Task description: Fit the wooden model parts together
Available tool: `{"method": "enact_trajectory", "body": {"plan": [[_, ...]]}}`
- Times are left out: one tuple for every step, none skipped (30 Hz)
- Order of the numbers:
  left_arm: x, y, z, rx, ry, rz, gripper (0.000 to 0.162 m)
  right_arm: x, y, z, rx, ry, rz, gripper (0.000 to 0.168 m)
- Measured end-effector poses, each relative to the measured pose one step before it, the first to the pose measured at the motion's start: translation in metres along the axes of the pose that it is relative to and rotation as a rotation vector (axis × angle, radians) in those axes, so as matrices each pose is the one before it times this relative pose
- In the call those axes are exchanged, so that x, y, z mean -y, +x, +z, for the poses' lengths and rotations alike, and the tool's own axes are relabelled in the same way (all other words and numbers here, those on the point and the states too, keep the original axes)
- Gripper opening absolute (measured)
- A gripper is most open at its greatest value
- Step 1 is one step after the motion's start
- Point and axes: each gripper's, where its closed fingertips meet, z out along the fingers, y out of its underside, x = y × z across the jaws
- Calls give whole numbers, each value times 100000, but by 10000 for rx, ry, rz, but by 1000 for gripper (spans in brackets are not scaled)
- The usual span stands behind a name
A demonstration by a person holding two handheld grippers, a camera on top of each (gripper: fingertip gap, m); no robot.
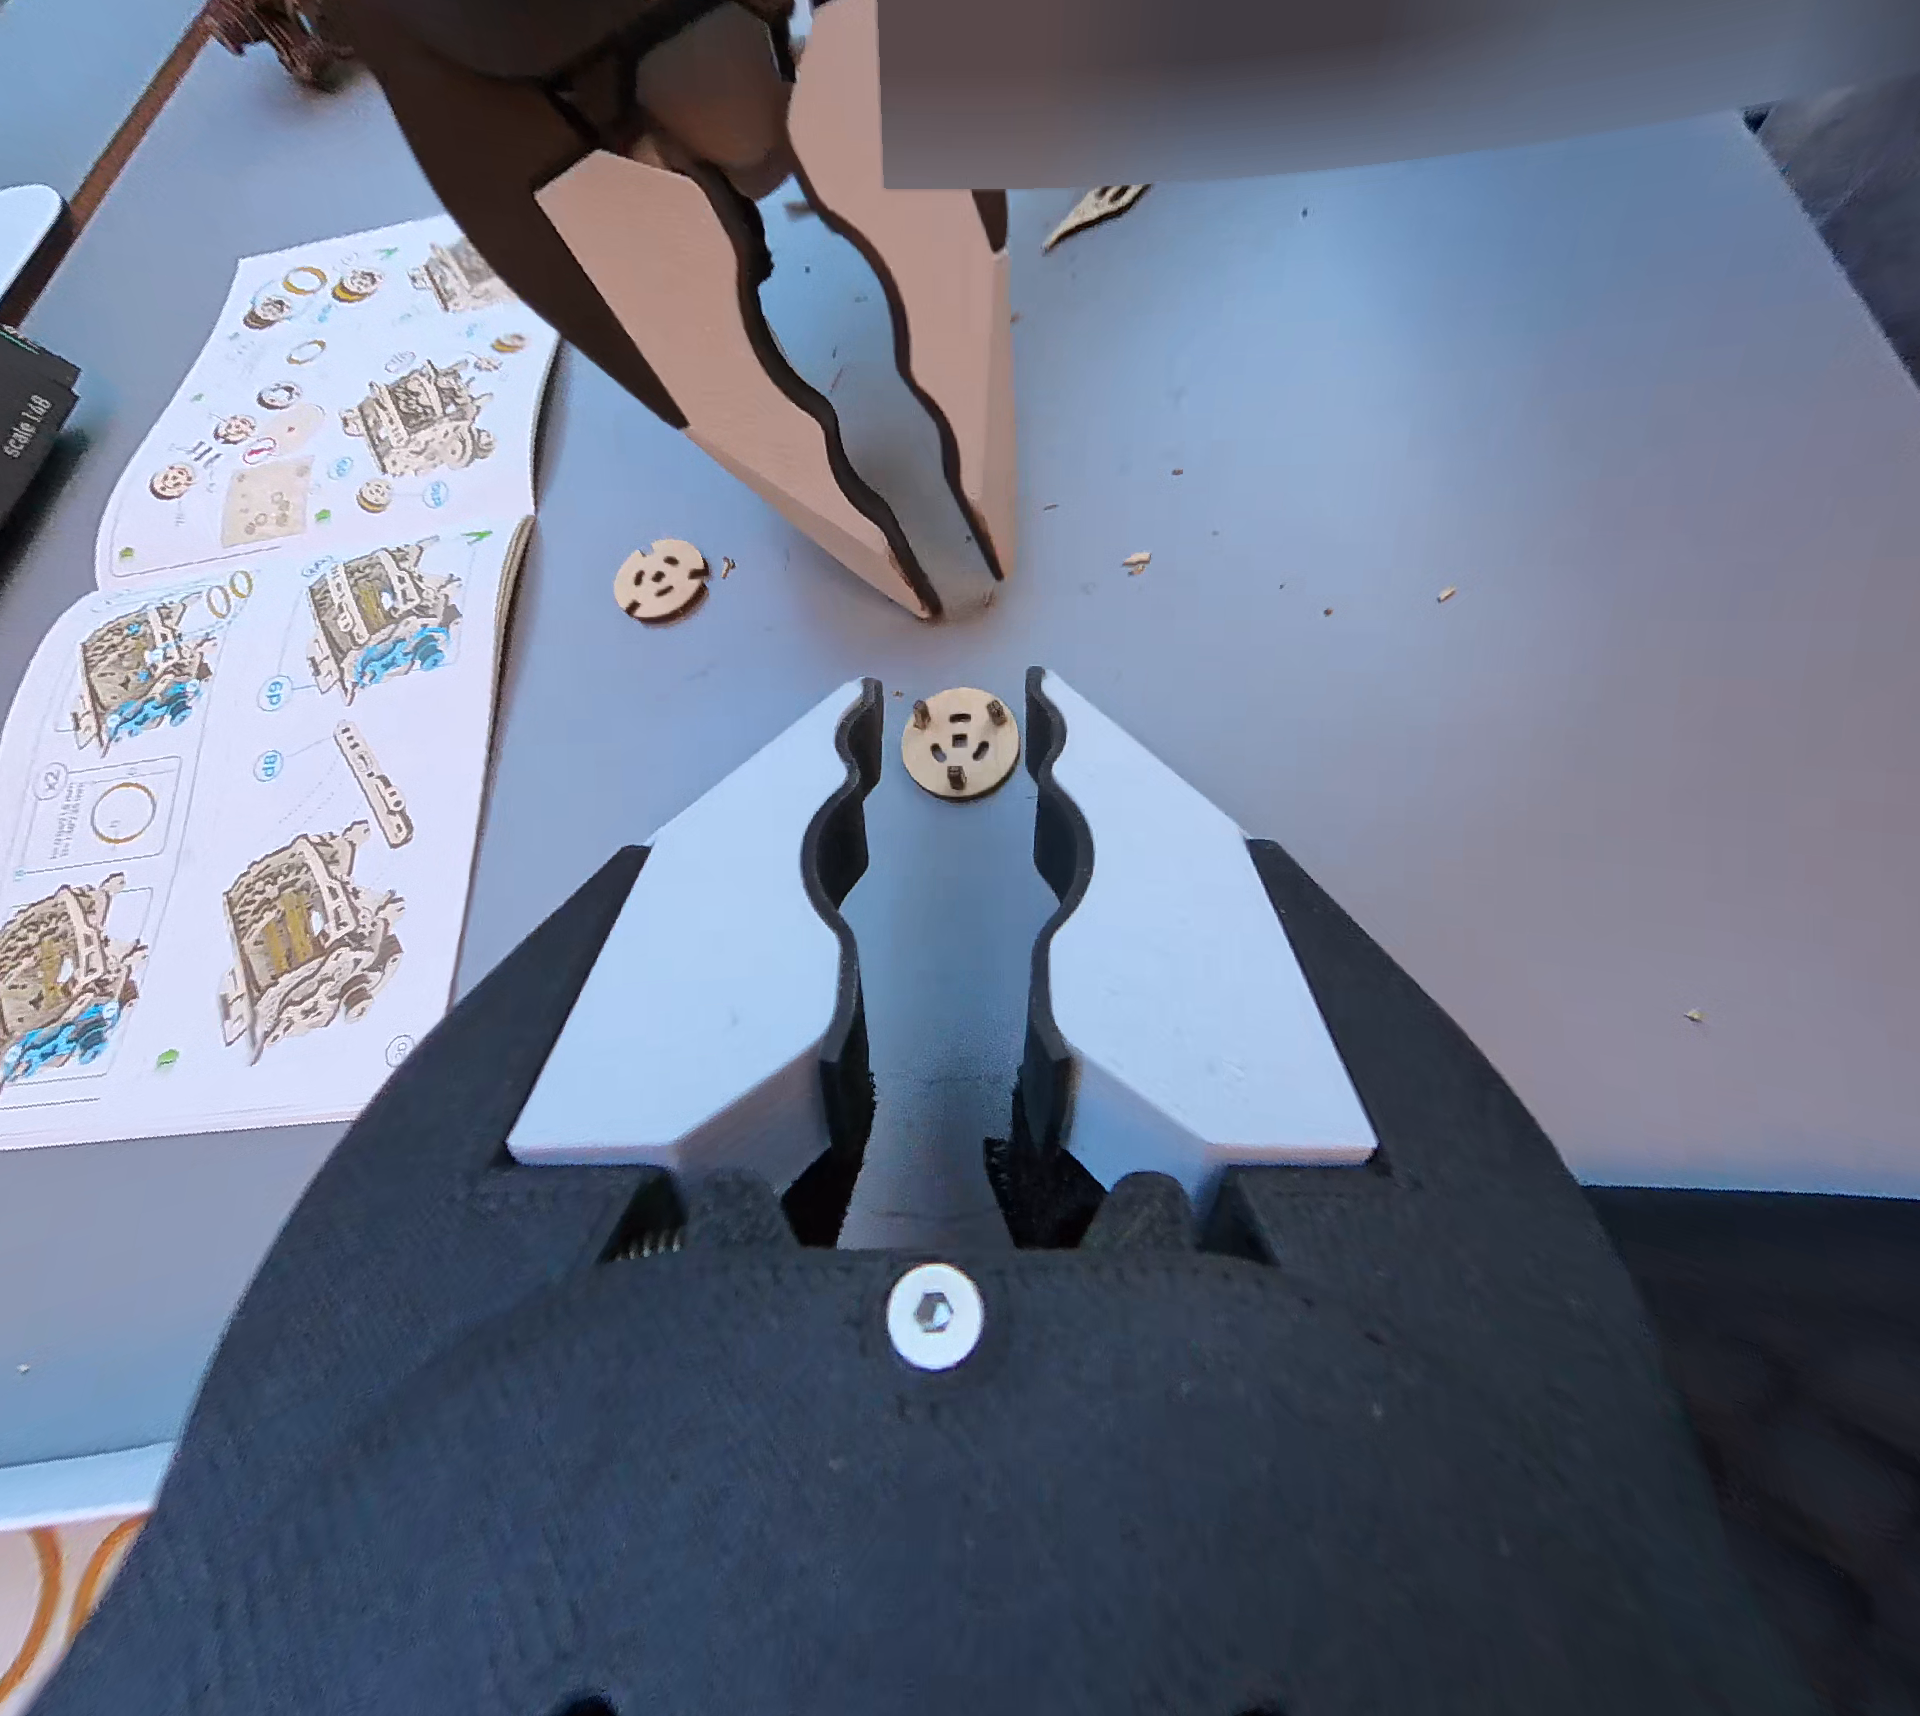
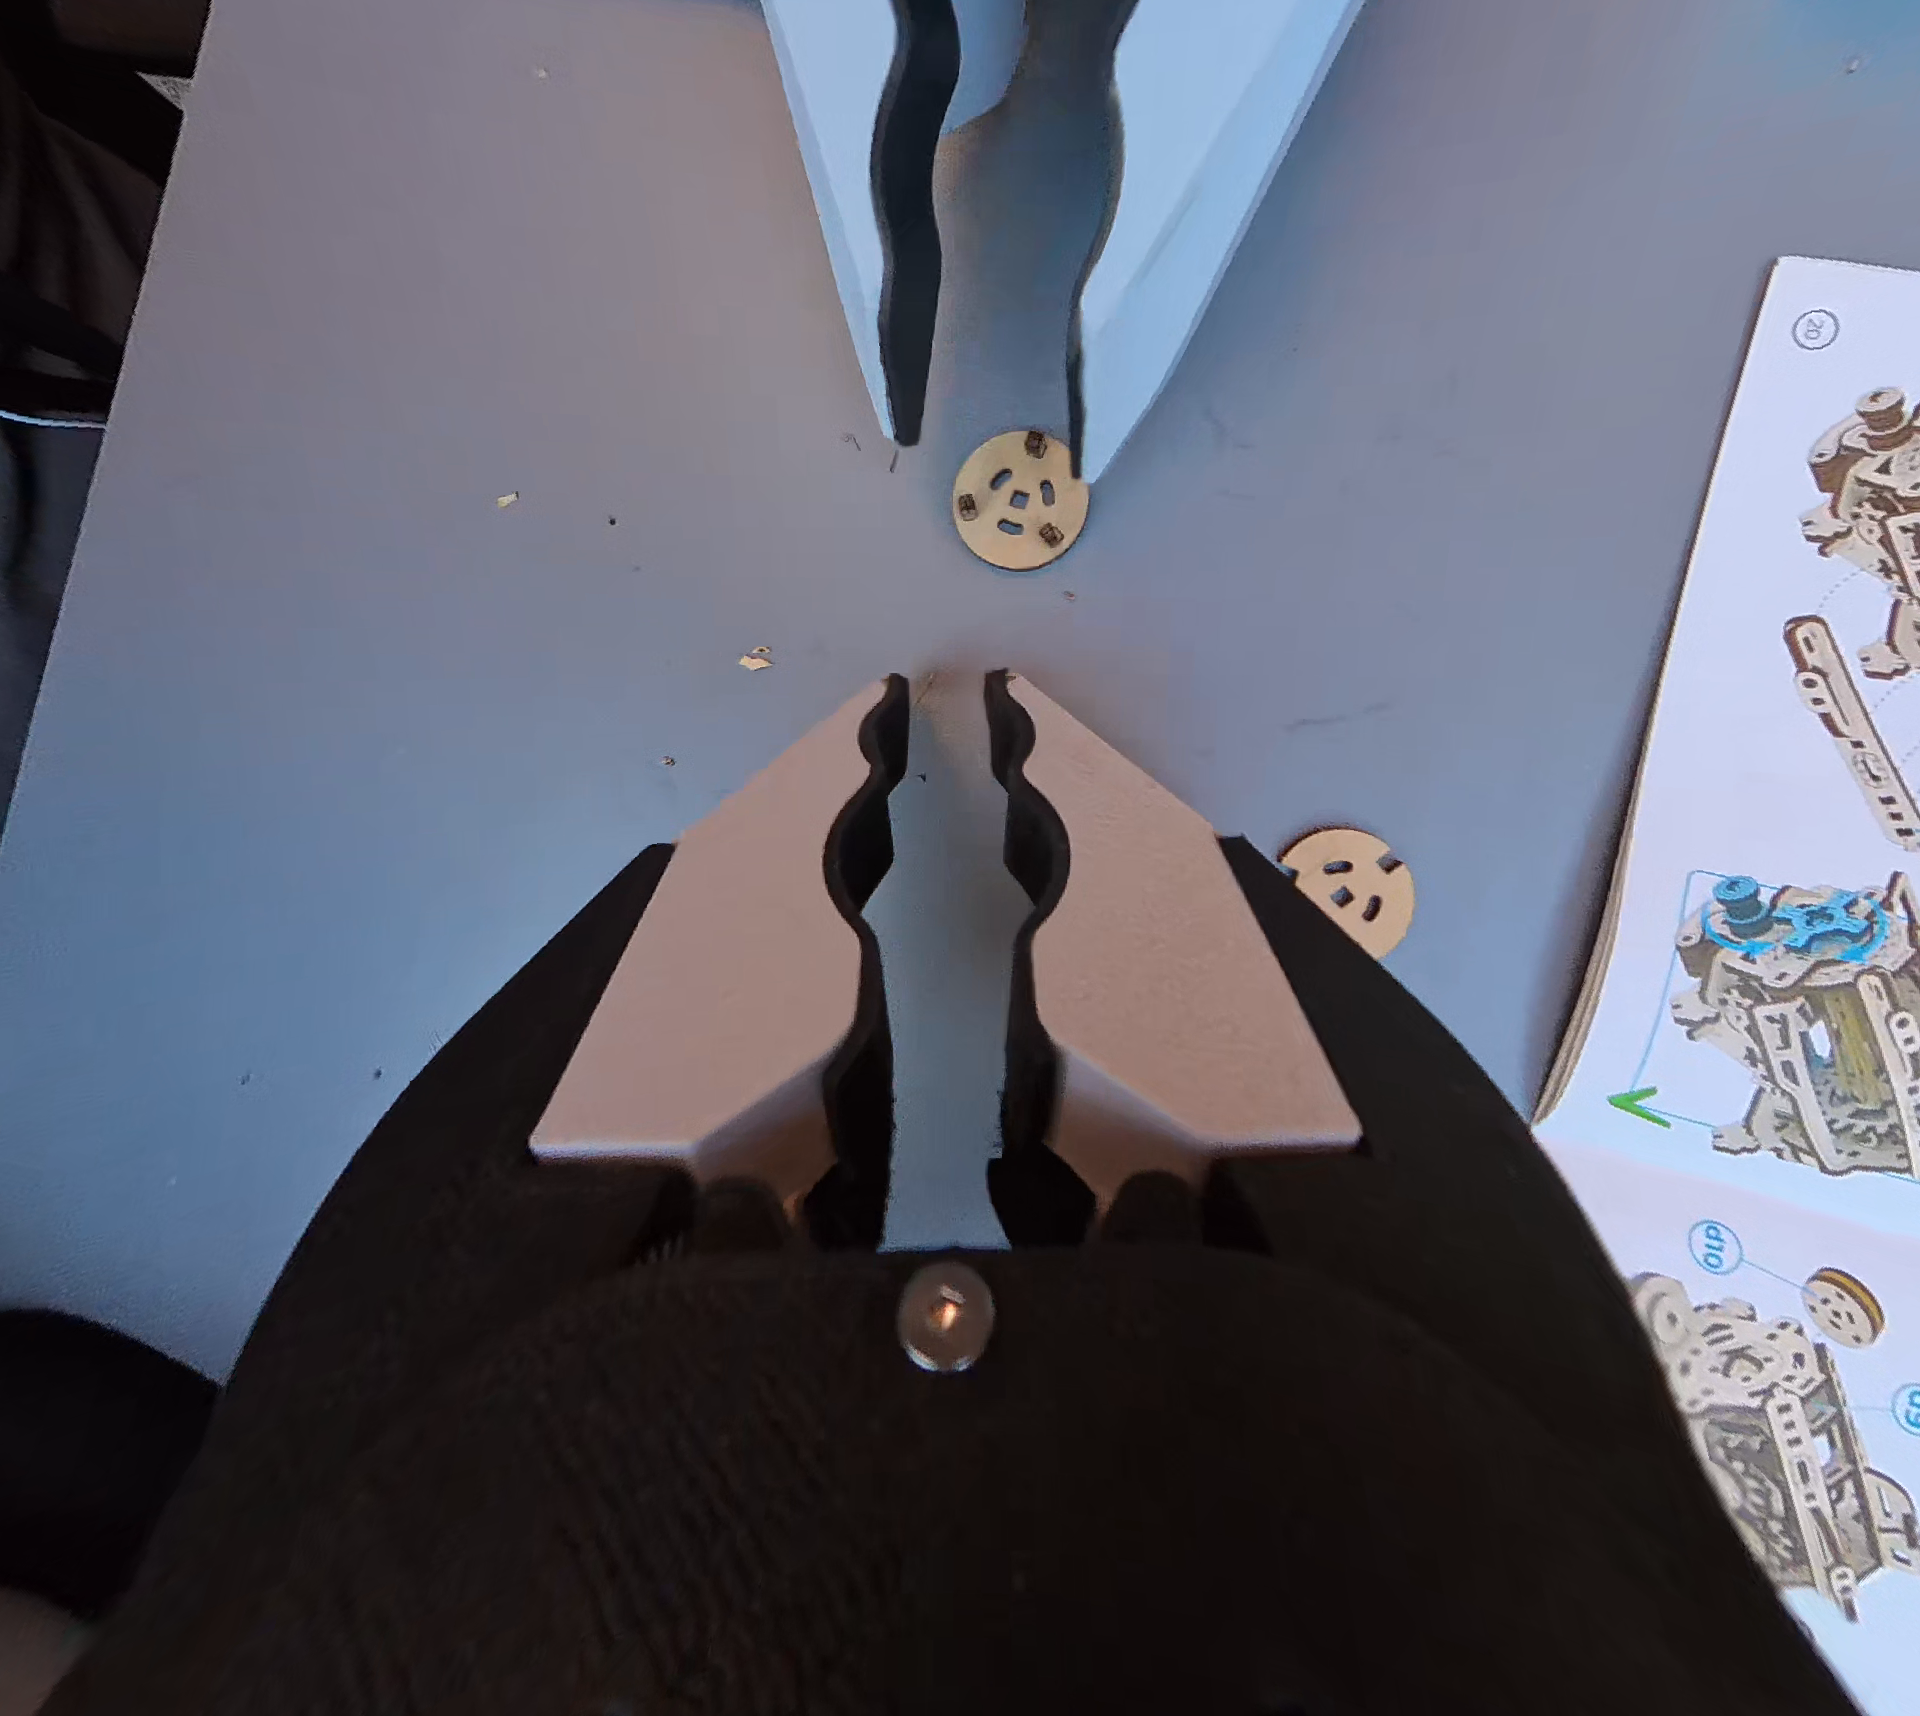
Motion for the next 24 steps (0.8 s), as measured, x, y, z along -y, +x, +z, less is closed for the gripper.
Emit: {"method": "enact_trajectory", "body": {"plan": [[201,-179,-184,84,127,-63,25,7,9,-170,-128,83,-49,15],[14,-318,-143,161,21,-55,24,16,-117,-174,-55,125,-36,15],[-188,-285,-57,125,-64,-65,23,-14,-196,-148,-12,114,-13,16],[-304,-321,51,158,-141,-82,22,143,38,-148,-181,223,-38,16],[-236,-182,141,90,-139,-87,23,277,-39,-112,-134,301,-83,18],[-53,11,219,7,-58,-73,24,218,-173,-83,-21,226,-48,21],[97,27,195,32,-3,-37,25,193,-22,-81,-53,150,33,25],[114,-124,135,149,-28,-9,26,288,16,-79,-20,169,72,27],[218,-169,52,189,6,-4,27,375,-149,-42,99,184,59,28],[469,0,-15,73,151,-23,27,408,-128,-12,62,171,18,30],[560,-22,-53,74,205,-63,26,413,-24,-8,-36,169,-52,33],[450,-152,-55,142,127,-59,26,346,-81,-18,-47,129,-100,34],[390,-57,-61,91,86,-32,26,298,-141,-62,-34,92,-137,35],[388,166,-26,-19,106,-23,26,298,-66,-111,-96,116,-139,34],[285,-1,58,86,53,-6,25,320,-185,-142,-10,142,-115,34],[117,-128,125,175,-35,12,26,277,-275,-135,61,121,-53,37],[24,37,168,59,-74,-33,26,123,-153,-131,6,49,-10,39],[-45,202,180,-58,-102,-59,26,30,-290,-111,126,38,21,40],[-160,372,202,-153,-170,3,26,79,-355,-118,193,108,25,39],[-305,242,232,-32,-257,164,26,155,-161,-181,88,167,34,38],[-286,132,214,95,-229,259,26,76,-83,-206,55,114,81,37],[-38,297,137,-6,-78,255,26,27,-81,-230,52,86,106,37],[169,281,29,-55,48,150,25,-42,38,-204,-29,70,85,37],[174,90,-75,-22,54,31,25,-212,245,-137,-152,11,53,37]]}}
